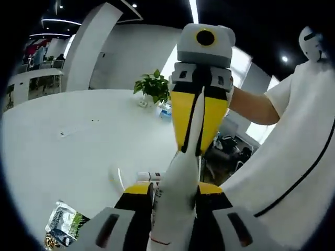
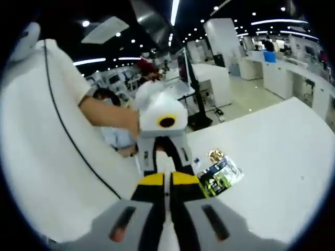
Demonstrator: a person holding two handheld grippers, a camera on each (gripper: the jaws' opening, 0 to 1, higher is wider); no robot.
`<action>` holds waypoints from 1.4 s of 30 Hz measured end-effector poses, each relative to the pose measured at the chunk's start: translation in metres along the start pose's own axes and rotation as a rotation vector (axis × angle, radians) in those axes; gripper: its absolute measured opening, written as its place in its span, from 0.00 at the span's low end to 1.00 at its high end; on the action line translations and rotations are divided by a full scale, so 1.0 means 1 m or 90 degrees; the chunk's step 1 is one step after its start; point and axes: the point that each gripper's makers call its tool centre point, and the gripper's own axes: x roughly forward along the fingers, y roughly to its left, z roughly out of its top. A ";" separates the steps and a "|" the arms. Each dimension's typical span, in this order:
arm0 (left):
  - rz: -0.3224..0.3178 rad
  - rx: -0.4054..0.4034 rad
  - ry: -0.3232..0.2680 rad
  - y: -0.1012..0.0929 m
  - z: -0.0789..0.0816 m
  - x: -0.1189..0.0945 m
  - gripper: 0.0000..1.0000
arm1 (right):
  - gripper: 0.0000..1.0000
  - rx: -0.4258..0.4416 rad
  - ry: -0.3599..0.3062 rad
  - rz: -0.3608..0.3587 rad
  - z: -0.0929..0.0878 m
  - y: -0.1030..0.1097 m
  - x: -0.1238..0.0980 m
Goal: Arrange the skincare products in the storage area until every visible bottle or jar stands upright without overlapping.
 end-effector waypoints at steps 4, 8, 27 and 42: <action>0.006 0.044 0.004 -0.001 -0.003 -0.001 0.31 | 0.00 -0.010 0.008 0.014 0.001 0.003 0.004; 0.009 0.047 0.008 -0.006 -0.004 -0.004 0.28 | 0.00 -0.017 0.012 0.030 0.003 0.007 0.006; 0.146 0.040 -0.087 -0.002 -0.016 -0.040 0.16 | 0.06 -0.060 0.030 0.106 0.025 0.027 0.043; 0.190 -0.002 -0.172 -0.005 -0.025 -0.062 0.15 | 0.14 -0.083 0.002 0.144 0.034 0.041 0.064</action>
